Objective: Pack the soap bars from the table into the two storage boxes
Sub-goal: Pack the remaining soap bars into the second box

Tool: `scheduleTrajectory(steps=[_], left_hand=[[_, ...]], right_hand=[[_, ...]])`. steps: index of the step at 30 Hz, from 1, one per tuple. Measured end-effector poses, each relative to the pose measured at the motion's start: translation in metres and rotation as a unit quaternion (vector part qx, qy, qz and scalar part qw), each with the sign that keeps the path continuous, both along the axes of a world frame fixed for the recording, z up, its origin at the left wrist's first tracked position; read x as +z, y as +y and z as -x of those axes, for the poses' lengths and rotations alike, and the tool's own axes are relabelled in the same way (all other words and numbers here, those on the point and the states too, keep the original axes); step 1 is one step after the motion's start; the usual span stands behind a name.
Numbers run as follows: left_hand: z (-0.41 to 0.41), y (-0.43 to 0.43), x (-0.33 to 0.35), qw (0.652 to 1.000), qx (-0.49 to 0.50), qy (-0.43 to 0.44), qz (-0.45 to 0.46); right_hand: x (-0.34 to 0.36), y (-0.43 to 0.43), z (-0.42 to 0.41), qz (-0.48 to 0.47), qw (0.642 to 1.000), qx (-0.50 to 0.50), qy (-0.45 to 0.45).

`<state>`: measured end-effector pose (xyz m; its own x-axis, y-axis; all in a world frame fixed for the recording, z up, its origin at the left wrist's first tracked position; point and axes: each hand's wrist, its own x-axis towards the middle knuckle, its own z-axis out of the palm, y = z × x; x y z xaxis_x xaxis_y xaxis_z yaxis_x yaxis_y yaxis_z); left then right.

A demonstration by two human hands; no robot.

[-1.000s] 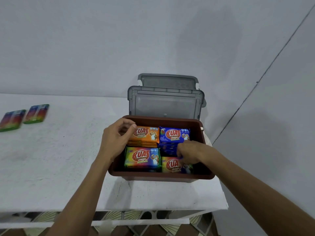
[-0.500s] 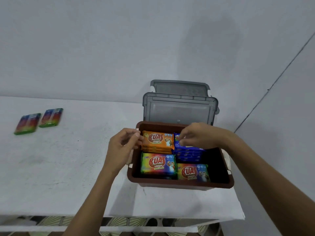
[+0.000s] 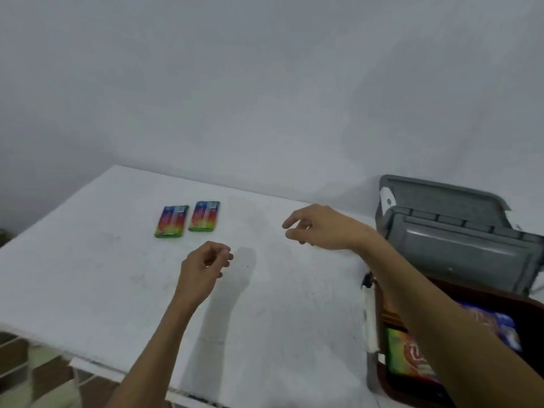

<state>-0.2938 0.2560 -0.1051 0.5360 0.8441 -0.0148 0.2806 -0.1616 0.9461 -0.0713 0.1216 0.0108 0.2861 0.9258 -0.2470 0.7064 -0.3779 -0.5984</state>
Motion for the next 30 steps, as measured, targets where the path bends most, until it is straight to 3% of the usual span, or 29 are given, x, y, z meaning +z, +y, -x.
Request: scheduleTrajectory(steps=[9, 16, 21, 27, 30], left_hand=[[0.046, 0.143, -0.049, 0.972, 0.042, 0.169, -0.155], [0.05, 0.18, -0.061, 0.925, -0.055, 0.295, -0.233], [0.038, 0.194, -0.065, 0.905, -0.043, 0.34, -0.251], [0.026, 0.203, -0.07, 0.9, 0.006, 0.344, -0.27], [0.023, 0.203, -0.067, 0.901, 0.014, 0.347, -0.26]], right_hand=[[-0.059, 0.184, 0.047, -0.017, 0.999, -0.032, 0.012], [-0.113, 0.251, 0.061, 0.001, 1.0, -0.006, 0.007], [-0.149, 0.272, 0.064, 0.129, 0.977, 0.066, -0.154], [-0.161, 0.263, 0.069, 0.039, 0.966, 0.023, -0.253], [-0.165, 0.257, 0.06, 0.019, 0.974, 0.005, -0.227]])
